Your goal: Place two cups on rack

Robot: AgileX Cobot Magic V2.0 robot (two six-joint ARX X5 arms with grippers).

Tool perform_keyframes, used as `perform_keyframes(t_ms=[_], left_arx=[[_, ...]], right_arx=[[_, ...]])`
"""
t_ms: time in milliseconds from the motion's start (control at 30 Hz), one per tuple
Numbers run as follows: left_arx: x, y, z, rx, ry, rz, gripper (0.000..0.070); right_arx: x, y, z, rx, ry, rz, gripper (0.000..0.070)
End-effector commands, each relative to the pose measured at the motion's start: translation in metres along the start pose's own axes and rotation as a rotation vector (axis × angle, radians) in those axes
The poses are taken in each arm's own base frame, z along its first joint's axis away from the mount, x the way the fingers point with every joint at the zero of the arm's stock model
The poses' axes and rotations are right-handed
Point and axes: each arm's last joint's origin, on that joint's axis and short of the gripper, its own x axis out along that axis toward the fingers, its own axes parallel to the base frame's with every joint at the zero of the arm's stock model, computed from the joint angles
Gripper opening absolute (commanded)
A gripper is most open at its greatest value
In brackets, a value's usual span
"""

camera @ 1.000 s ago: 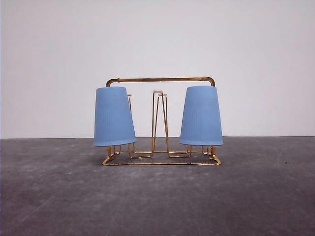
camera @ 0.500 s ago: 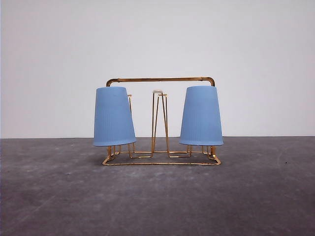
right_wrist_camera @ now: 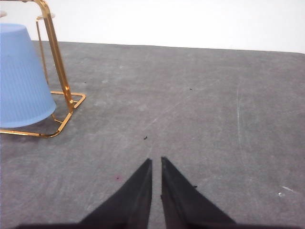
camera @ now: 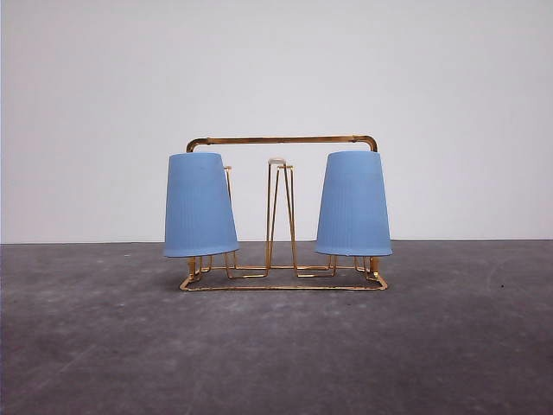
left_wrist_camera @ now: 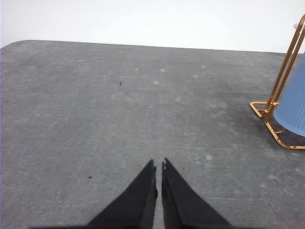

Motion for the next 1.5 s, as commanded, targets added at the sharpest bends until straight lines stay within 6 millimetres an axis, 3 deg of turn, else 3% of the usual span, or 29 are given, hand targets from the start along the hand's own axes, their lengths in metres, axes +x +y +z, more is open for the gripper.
perform_keyframes(t_ms=[0,1467], left_arx=[[0.0013,0.0003,-0.005,-0.001,0.019,0.001,0.0],[0.0013,0.0003,-0.005,-0.001,0.019,0.001,0.0]], right_arx=[[0.0003,-0.0003,0.0,0.007,-0.008,-0.004,0.0031],[0.0003,-0.0003,0.0,0.007,-0.008,-0.004,0.0032]])
